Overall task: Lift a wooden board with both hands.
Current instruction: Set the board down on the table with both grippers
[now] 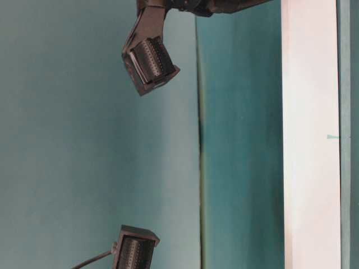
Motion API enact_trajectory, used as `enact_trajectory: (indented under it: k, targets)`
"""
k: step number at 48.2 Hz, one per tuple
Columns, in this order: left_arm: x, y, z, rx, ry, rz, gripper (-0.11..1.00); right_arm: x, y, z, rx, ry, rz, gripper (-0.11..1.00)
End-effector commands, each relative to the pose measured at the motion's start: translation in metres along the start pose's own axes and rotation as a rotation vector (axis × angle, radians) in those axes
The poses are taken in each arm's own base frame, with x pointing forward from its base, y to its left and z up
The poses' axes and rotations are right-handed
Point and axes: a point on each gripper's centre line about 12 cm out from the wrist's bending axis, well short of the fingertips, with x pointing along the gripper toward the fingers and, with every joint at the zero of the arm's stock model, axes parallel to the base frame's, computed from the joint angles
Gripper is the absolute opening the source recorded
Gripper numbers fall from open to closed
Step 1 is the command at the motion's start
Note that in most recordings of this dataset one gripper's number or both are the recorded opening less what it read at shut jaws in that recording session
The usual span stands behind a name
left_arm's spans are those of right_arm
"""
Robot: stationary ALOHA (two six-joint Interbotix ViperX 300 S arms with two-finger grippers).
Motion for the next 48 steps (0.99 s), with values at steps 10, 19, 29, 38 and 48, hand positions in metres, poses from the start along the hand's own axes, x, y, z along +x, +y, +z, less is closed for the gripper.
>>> enact_trajectory:
  k: [10, 19, 29, 38, 48]
  targets:
    - [-0.0026, 0.0028, 0.0, 0.028, -0.01, 0.002, 0.18, 0.0108, 0.0033, -0.0036, 0.059, 0.008, 0.002, 0.22]
    - [-0.0024, 0.005, 0.0008, 0.043, -0.01, 0.004, 0.18, 0.0109, 0.0033, -0.0048, 0.07, 0.011, 0.001, 0.22]
    - [-0.003, 0.008, 0.0003, 0.038, 0.002, 0.01, 0.18, 0.0109, 0.0033, -0.005, 0.075, 0.013, 0.001, 0.22]
    - [-0.0036, 0.0081, -0.0003, 0.037, 0.011, 0.011, 0.18, 0.0103, 0.0034, -0.0039, 0.096, 0.01, 0.002, 0.22]
    - [-0.0032, 0.0084, -0.0015, 0.043, 0.014, 0.012, 0.18, 0.01, 0.0031, -0.0037, 0.103, 0.011, 0.003, 0.23]
